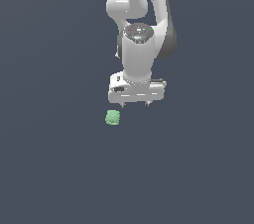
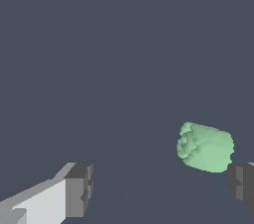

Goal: Pick up the object and move it to a goal position.

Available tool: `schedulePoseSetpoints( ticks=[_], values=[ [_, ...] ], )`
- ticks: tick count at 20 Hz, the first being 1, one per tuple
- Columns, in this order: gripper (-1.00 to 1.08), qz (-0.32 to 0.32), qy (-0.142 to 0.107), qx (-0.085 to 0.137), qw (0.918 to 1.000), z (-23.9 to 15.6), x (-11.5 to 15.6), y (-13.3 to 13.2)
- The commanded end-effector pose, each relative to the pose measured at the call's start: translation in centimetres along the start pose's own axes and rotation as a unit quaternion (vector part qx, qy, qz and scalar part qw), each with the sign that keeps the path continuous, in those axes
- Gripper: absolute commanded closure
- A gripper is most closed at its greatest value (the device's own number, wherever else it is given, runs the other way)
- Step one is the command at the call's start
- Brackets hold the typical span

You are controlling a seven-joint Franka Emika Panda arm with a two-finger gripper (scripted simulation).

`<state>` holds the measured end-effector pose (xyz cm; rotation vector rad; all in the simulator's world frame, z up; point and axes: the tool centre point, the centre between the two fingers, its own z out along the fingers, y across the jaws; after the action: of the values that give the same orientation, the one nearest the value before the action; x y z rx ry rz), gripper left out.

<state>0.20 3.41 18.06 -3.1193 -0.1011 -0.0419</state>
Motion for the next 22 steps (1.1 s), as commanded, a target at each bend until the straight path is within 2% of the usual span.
schedulePoseSetpoints(
  ticks=[1, 16, 22],
  values=[
    [-0.92, 0.000, 0.000, 0.000, 1.0000, 0.0, 0.0, 0.0],
    [-0.92, -0.013, 0.006, -0.001, 0.9999, -0.9, -0.1, 0.9],
    [-0.92, 0.021, 0.001, -0.003, 0.9998, 1.8, -0.6, 3.5]
  ],
)
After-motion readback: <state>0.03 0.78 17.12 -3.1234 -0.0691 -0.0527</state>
